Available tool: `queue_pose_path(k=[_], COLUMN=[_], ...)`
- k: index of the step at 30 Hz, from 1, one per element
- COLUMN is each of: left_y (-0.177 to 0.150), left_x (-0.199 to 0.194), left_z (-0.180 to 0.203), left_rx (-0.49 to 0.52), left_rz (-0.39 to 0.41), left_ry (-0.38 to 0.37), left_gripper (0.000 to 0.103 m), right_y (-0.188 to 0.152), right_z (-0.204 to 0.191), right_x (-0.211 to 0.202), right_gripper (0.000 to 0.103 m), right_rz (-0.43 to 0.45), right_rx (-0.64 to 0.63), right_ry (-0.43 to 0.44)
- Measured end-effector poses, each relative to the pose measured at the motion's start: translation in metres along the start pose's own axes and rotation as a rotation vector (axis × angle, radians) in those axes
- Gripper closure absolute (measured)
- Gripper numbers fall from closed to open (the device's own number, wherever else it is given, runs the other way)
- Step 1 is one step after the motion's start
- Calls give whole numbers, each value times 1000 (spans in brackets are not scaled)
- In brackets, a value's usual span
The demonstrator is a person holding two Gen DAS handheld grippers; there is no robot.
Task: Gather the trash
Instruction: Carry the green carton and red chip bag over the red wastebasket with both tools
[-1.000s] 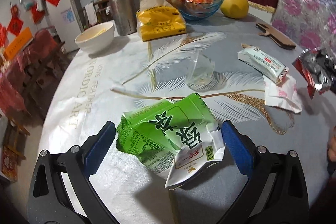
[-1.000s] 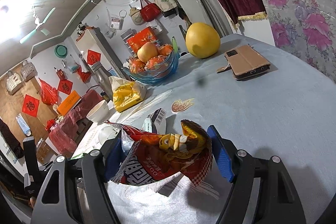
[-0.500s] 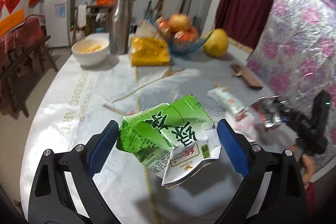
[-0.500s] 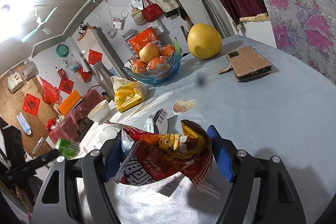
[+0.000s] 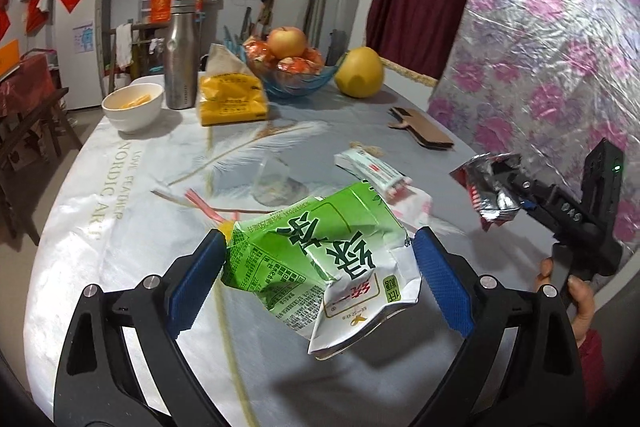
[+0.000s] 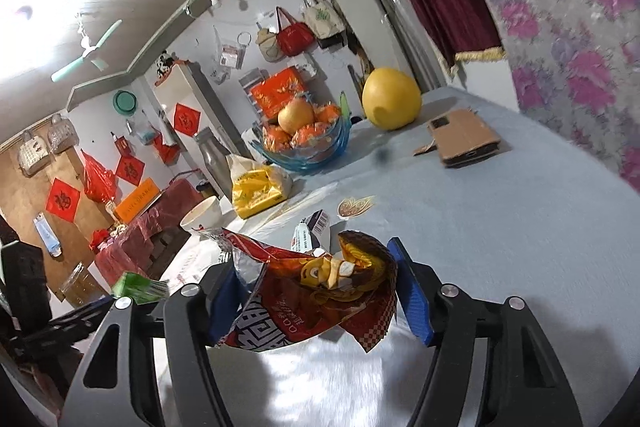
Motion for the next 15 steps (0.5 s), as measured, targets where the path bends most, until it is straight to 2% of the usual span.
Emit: queue_pose_path(k=[8, 15], left_y=[-6, -12], left_x=[-11, -26], left_z=[45, 91], left_rx=[58, 116], left_rz=[19, 42], left_ry=[-76, -148], left_gripper=[12, 12], right_y=[-12, -25], right_z=[-1, 7], right_x=[-77, -153], right_gripper=[36, 36], right_rz=[75, 147], right_rx=[-13, -30], right_ry=[-22, -76])
Point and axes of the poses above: each gripper's, at about its wrist camera, not at the fingertips, and x roughly the way its jaws point, z to its right, y to its top, the point moved 2 cm from there along x, roughly the way its jaws point, and after that the axes turned 6 degrees about x, right-handed, at the moved point
